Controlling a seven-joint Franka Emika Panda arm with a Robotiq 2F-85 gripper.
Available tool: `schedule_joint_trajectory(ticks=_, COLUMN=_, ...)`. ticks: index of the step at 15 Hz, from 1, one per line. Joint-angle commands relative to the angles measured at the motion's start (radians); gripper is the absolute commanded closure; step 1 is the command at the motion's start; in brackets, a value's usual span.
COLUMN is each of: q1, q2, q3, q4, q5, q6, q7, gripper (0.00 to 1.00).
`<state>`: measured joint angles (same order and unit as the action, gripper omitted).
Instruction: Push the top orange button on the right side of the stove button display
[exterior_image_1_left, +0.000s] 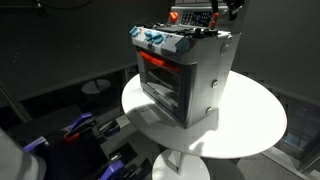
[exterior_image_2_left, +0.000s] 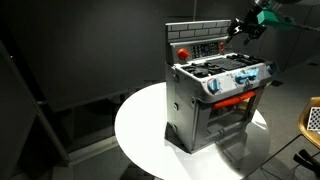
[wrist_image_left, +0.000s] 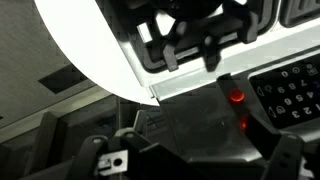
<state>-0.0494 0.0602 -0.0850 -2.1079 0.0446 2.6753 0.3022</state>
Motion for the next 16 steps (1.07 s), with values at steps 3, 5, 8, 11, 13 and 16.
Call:
schedule_joint_trajectory(ticks=3, q1=0.003, q2=0.025, q3=-0.001, q4=0.051, q5=-0.02, q6=-0.067, q7=0.034, gripper=0.0)
schedule_joint_trajectory(ticks=5, q1=0.002, q2=0.025, q3=-0.001, q4=0.051, q5=-0.02, q6=-0.074, q7=0.033, gripper=0.0)
schedule_joint_trajectory(ticks=8, q1=0.002, q2=0.034, q3=-0.001, q4=0.062, q5=-0.018, q6=-0.088, q7=0.036, gripper=0.0)
schedule_joint_trajectory(ticks=11, q1=0.004, q2=0.049, q3=0.001, q4=0.076, q5=-0.013, q6=-0.088, q7=0.034, gripper=0.0)
schedule_joint_trajectory(ticks=13, q1=0.005, q2=0.061, q3=0.002, q4=0.087, q5=-0.007, q6=-0.088, q7=0.03, gripper=0.0)
schedule_joint_trajectory(ticks=16, q1=0.009, q2=0.083, q3=0.004, q4=0.109, q5=0.001, q6=-0.088, q7=0.023, gripper=0.0)
